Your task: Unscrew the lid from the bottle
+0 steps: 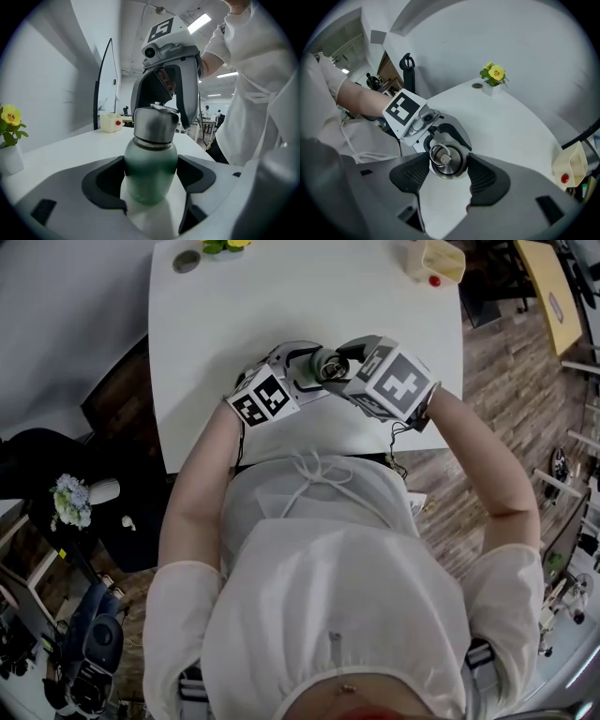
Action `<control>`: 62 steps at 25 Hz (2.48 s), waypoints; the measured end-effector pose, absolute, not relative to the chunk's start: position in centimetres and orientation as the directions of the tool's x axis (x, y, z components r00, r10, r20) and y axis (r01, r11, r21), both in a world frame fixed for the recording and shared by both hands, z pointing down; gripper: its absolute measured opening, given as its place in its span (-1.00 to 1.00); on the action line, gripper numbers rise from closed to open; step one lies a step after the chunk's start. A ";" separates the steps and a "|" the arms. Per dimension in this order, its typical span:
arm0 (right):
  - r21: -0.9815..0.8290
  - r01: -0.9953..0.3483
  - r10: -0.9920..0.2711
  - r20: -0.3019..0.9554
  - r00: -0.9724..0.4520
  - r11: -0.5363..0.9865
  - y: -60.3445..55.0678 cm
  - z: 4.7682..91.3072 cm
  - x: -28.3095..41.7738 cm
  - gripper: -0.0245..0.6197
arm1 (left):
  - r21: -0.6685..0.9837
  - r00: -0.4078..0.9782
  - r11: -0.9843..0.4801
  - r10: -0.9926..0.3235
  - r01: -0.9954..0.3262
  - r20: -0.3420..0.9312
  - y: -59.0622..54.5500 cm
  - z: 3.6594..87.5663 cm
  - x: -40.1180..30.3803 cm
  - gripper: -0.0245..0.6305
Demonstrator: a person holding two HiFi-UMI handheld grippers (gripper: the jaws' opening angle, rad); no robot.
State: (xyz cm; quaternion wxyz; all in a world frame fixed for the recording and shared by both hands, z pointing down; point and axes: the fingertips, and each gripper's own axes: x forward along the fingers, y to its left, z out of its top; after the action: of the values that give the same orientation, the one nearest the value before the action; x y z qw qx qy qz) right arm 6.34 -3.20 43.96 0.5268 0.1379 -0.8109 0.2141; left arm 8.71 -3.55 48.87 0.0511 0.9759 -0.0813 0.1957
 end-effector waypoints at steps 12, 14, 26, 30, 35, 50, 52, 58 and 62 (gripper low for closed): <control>-0.099 -0.029 0.085 0.947 -0.311 0.995 -2.5 44.2 6.3 -0.11 | 0.073 0.909 -0.980 -0.142 -0.185 0.392 -3.6 49.1 8.6 0.19; -0.094 0.099 0.117 0.958 -0.263 0.991 -2.3 44.3 6.5 -0.11 | 0.076 0.910 -0.980 -0.141 -0.184 0.390 -3.6 49.2 8.6 0.19; 0.032 0.203 0.029 0.956 -0.292 0.979 -2.7 43.7 6.6 0.06 | 0.076 0.906 -0.977 -0.154 -0.199 0.395 -3.6 49.4 8.3 0.19; -0.032 -0.070 -0.001 0.907 -0.422 0.997 -2.3 42.5 6.8 0.18 | 0.080 0.904 -0.976 -0.157 -0.205 0.397 -3.8 49.3 8.4 0.19; -0.145 -0.452 -0.091 0.884 -0.459 0.880 -2.4 42.8 6.1 0.12 | 0.082 0.904 -0.975 -0.158 -0.206 0.397 -3.6 49.1 8.4 0.19; -0.114 -0.450 -0.059 0.934 -0.351 0.886 -2.7 44.0 6.8 -0.11 | 0.088 0.904 -0.971 -0.172 -0.223 0.390 -3.7 49.2 8.5 0.19; -0.103 -0.380 -0.033 0.941 -0.336 0.919 -2.7 44.0 6.8 -0.11 | 0.087 0.903 -0.970 -0.175 -0.226 0.392 -3.8 49.2 8.5 0.19; -0.070 -0.120 0.032 0.956 -0.292 0.990 -2.6 44.1 6.9 -0.11 | 0.088 0.904 -0.970 -0.176 -0.227 0.391 -3.9 49.3 8.5 0.19; -0.038 0.058 0.049 0.974 -0.221 0.998 -2.6 44.2 7.1 -0.11 | 0.090 0.905 -0.969 -0.177 -0.228 0.388 -3.9 49.5 8.5 0.19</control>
State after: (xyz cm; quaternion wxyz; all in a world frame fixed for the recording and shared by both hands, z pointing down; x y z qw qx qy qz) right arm 7.06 -2.58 44.19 0.6234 -0.0343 -0.7812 -0.0034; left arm 8.54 -3.92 49.48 0.0667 0.9736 -0.1040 0.1919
